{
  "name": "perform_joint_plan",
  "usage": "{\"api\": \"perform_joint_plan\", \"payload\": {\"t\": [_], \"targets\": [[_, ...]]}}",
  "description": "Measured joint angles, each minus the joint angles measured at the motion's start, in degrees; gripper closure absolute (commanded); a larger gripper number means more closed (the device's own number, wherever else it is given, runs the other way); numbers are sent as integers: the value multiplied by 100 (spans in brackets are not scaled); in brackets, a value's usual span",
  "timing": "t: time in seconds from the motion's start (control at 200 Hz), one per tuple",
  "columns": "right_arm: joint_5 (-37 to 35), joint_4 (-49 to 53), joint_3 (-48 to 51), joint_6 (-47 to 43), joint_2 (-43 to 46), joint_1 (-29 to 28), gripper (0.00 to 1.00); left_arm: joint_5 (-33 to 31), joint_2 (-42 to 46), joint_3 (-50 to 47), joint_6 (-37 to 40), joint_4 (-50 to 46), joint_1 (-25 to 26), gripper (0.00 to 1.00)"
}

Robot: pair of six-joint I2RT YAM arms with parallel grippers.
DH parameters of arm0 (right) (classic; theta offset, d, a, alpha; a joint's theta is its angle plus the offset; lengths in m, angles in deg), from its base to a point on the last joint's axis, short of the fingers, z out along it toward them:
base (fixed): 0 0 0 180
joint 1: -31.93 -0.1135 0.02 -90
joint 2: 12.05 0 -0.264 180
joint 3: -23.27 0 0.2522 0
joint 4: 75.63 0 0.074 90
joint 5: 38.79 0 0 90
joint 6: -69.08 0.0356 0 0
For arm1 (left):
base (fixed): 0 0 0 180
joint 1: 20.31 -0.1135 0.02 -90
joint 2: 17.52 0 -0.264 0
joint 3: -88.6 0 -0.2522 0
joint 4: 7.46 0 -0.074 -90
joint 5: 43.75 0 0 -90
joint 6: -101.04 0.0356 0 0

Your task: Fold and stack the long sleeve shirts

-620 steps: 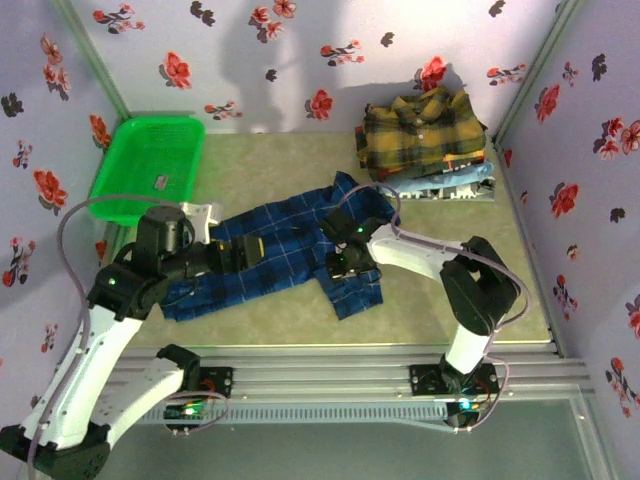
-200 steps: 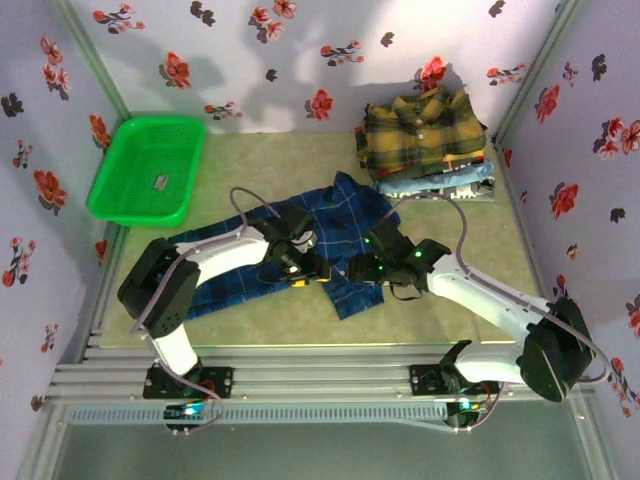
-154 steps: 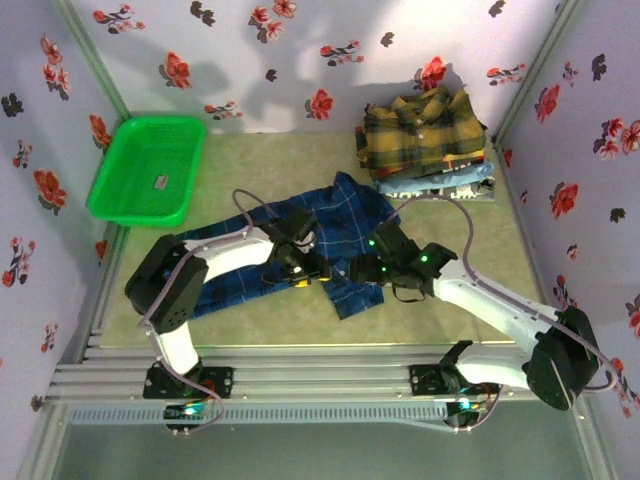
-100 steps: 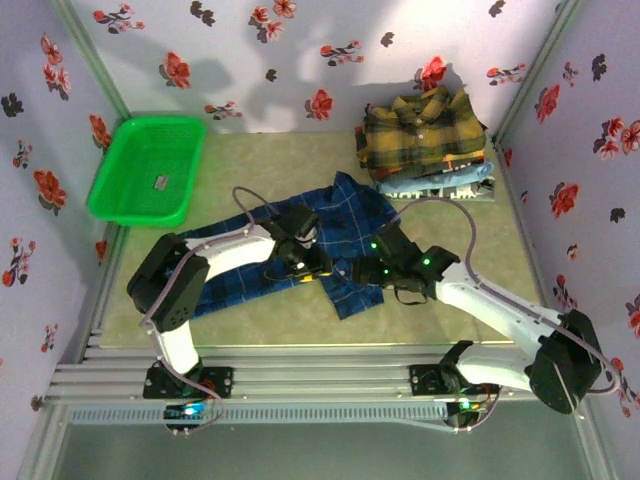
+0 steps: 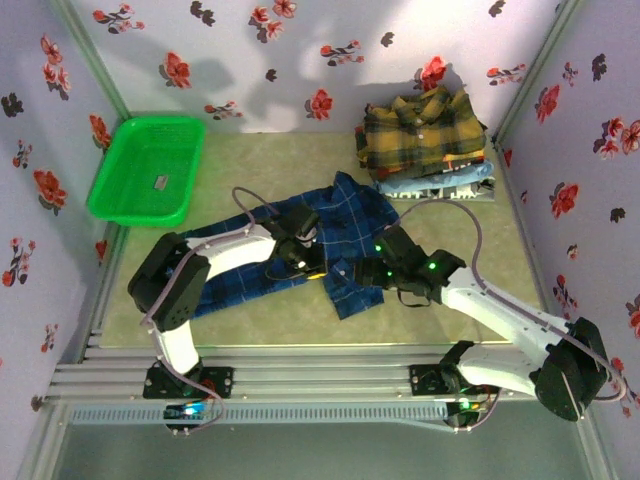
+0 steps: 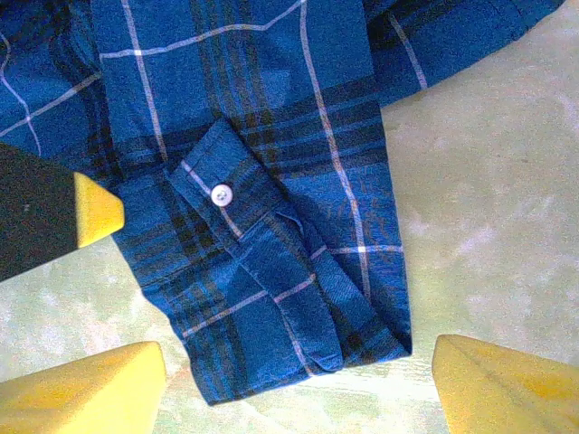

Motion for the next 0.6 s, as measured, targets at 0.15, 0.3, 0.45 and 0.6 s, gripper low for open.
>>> {"api": "perform_joint_plan", "payload": {"t": [0.15, 0.3, 0.45, 0.6], "targets": [[0, 0, 0, -15, 0, 0, 17, -101, 389, 4, -2, -87, -2, 98], [0, 2, -13, -48, -15, 0, 16, -273, 815, 201, -7, -236, -22, 99], [0, 7, -216, -109, -236, 0, 16, -492, 1064, 511, -2, -282, -190, 100], [-9, 15, -619, -232, -503, 0, 14, -754, 1252, 654, 28, -293, -603, 100]]}}
